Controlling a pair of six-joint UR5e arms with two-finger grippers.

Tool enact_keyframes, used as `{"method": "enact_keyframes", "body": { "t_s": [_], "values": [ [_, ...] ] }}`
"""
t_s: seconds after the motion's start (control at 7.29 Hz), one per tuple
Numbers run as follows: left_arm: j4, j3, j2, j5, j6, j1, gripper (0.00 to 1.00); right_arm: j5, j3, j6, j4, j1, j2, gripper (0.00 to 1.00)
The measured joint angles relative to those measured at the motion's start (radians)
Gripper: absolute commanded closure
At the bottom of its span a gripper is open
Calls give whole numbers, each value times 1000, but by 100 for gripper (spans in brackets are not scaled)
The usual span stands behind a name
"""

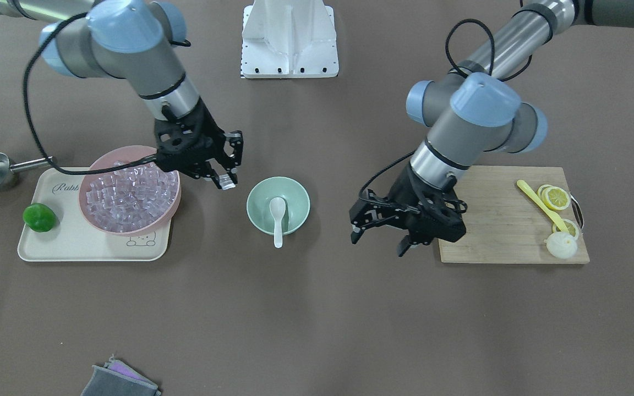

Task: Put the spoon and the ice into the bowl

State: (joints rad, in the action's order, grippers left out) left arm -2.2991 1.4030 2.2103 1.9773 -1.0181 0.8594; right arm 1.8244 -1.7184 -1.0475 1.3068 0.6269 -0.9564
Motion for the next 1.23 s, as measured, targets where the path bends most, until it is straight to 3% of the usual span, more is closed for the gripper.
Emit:
{"method": "enact_keyframes", "body": {
  "t_s": [0.27,0.41,0.55,0.96,1.23],
  "values": [
    [-3,2,-28,14,46,23,2,-132,100,-42,-18,-81,75,96],
    [-5,2,-33,15,51,26,2,-166,141,-54,-51,-103,89,39],
    [-6,3,-37,15,51,26,2,-179,168,-69,-81,-113,98,1],
    [-3,3,-44,15,53,34,2,-148,167,-106,-89,-100,123,1],
    [11,7,-61,22,53,77,2,27,96,-81,16,6,117,1]
  ]
}}
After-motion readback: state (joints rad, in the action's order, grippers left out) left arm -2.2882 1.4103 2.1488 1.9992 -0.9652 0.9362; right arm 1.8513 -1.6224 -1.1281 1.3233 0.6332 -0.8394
